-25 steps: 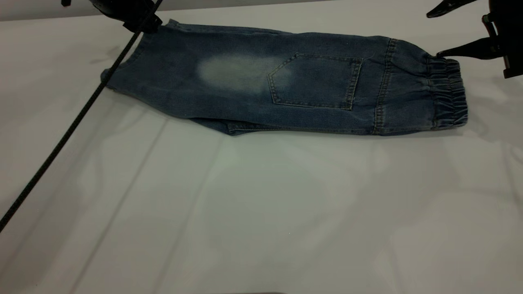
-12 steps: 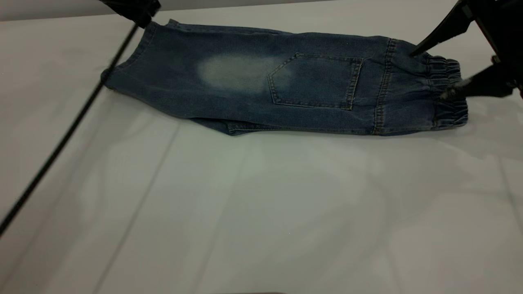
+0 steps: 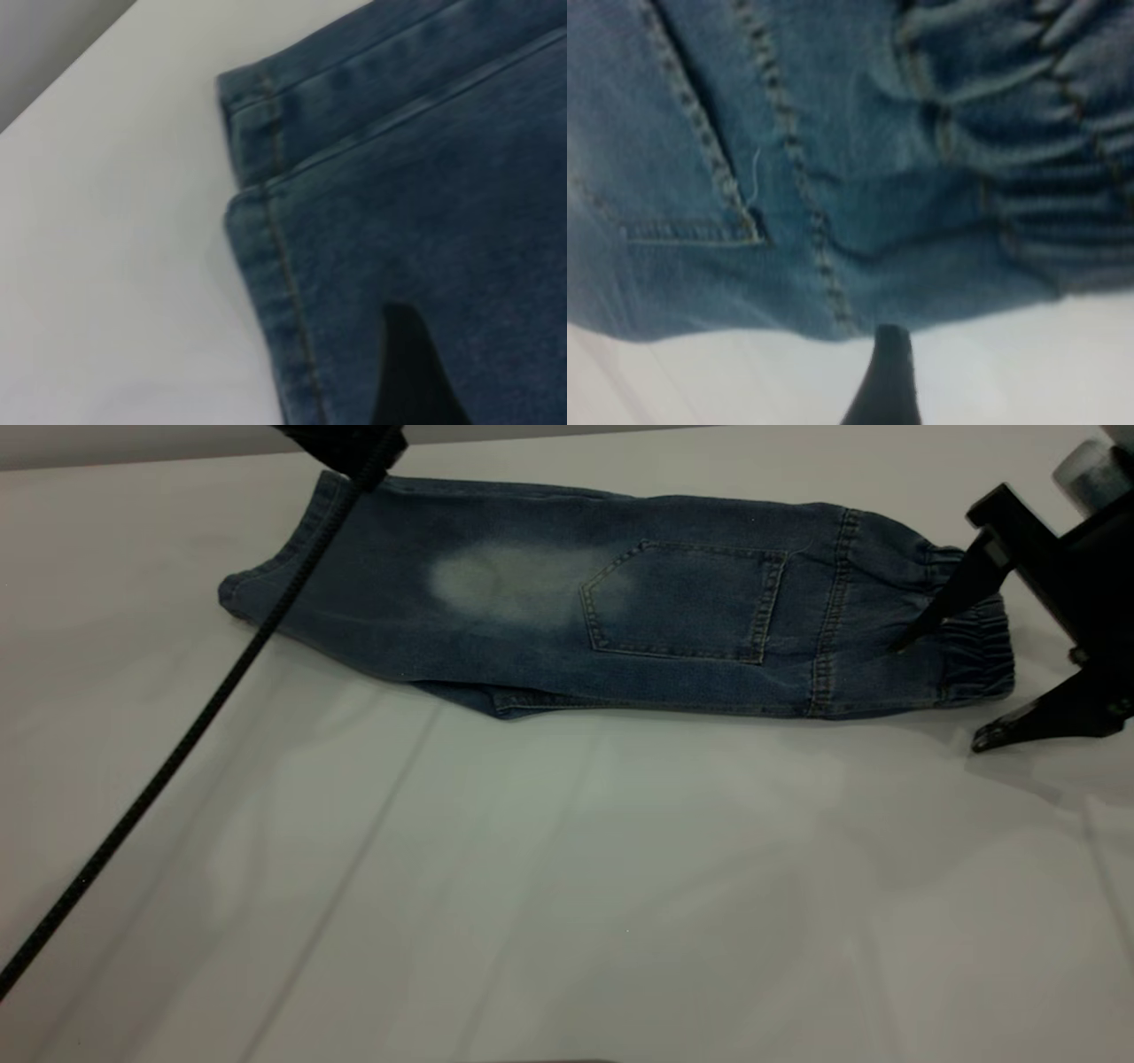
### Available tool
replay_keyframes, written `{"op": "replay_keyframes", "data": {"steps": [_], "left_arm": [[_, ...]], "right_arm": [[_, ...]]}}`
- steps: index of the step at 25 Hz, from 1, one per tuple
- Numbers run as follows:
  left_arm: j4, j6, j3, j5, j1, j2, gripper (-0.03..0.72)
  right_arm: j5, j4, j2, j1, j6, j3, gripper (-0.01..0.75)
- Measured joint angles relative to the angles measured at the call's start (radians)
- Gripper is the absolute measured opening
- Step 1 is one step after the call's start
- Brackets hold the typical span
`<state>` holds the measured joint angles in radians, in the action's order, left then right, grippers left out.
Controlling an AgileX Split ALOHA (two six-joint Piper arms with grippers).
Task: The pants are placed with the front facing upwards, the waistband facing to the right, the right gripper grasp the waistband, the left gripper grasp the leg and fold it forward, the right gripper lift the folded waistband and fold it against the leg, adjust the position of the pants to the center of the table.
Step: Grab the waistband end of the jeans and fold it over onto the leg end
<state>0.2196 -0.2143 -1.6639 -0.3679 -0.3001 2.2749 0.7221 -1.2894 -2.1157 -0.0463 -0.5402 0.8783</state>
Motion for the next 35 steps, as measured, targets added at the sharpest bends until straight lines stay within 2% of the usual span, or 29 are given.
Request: {"op": "replay_keyframes", "data": {"steps": [4, 14, 18, 20, 22, 25, 27, 29, 35], "left_arm": [[0.0, 0.001, 0.0, -0.006, -0.021, 0.0, 0.368], [0.0, 0.001, 0.0, -0.021, -0.039, 0.0, 0.368], [0.0, 0.001, 0.0, -0.026, -0.04, 0.0, 0.368], [-0.001, 0.001, 0.0, -0.033, -0.04, 0.0, 0.368], [-0.02, 0.001, 0.0, -0.046, -0.04, 0.0, 0.368], [-0.069, -0.006, 0.0, -0.059, -0.04, 0.002, 0.368], [-0.102, -0.03, 0.0, -0.073, -0.045, 0.011, 0.368], [-0.139, -0.065, 0.0, -0.088, -0.06, 0.031, 0.368], [-0.251, -0.139, 0.0, -0.092, -0.146, 0.11, 0.368]], "right_arm": [[-0.046, -0.117, -0.006, 0.0, -0.106, 0.0, 0.595], [-0.165, -0.198, -0.007, 0.0, -0.154, 0.0, 0.593], [-0.181, -0.285, -0.007, 0.0, -0.235, 0.0, 0.572], [-0.181, -0.321, -0.007, 0.0, -0.269, 0.0, 0.521], [-0.181, -0.339, -0.007, 0.0, -0.29, 0.0, 0.426], [-0.177, -0.376, -0.007, 0.0, -0.321, 0.0, 0.197], [-0.16, -0.426, -0.007, 0.0, -0.356, 0.0, 0.086], [-0.126, -0.482, -0.007, 0.0, -0.416, 0.0, 0.063], [0.051, -0.515, 0.007, 0.0, -0.516, 0.046, 0.063]]}}
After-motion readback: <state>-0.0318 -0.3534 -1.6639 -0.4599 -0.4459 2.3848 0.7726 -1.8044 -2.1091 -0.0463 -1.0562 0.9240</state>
